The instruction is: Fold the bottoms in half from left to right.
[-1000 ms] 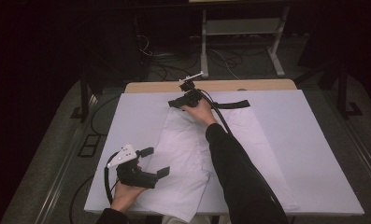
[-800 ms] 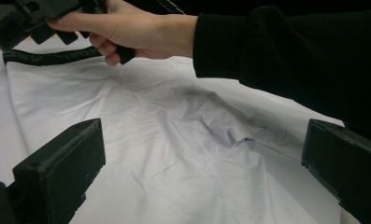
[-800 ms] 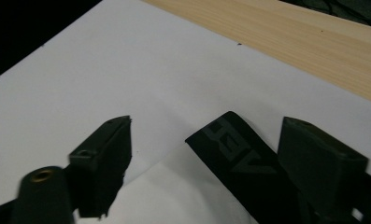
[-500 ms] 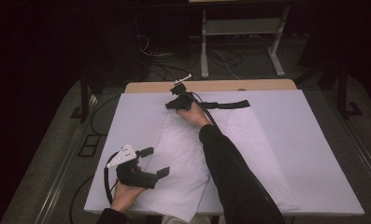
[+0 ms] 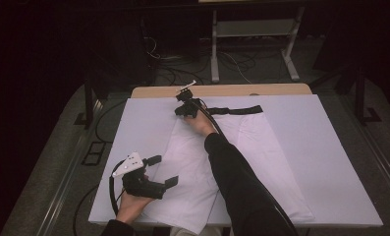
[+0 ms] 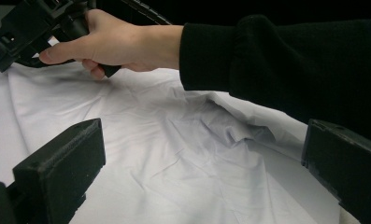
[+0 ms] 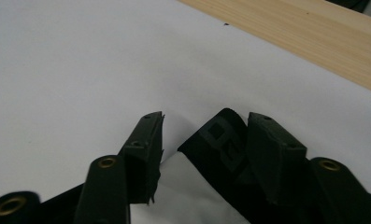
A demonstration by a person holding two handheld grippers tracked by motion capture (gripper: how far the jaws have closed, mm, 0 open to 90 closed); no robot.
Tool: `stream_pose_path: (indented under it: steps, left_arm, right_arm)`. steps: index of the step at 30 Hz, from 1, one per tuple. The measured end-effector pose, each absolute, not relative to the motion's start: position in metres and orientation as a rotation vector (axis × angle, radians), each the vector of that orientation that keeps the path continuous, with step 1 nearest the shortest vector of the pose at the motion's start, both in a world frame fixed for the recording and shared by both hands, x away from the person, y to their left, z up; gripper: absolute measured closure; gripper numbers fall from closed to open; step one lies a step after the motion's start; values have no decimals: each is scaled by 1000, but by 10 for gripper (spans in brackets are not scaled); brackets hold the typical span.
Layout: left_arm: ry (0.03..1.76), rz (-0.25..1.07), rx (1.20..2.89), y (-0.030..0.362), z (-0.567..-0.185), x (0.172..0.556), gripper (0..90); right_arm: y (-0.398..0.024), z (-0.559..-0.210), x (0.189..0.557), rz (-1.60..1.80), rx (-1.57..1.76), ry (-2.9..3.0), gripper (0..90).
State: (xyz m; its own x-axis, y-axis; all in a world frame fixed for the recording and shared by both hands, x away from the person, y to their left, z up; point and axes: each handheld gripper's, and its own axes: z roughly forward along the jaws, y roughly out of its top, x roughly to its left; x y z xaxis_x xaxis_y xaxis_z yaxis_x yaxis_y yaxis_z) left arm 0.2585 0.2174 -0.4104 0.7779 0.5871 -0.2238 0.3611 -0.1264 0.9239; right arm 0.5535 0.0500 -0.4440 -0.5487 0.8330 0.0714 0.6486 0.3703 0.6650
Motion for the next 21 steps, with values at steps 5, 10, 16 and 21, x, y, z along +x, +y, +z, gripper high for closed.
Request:
stream_pose_path:
  steps: [5,10,16,21]
  left_arm:
    - [751,230,1736,219,-410,258,0]
    - [754,233,1734,219,-410,258,0]
    - [764,234,1730,218,-411,257,0]
    - [766,233,1737,218,-411,257,0]
  right_arm:
    - [48,-442,554,950,1359,2343,591]
    - [46,-441,554,963,1395,2350,682]
    - [45,-439,553,966,1421,2364,824]
    - [43,-436,553,980,1421,2384,843]
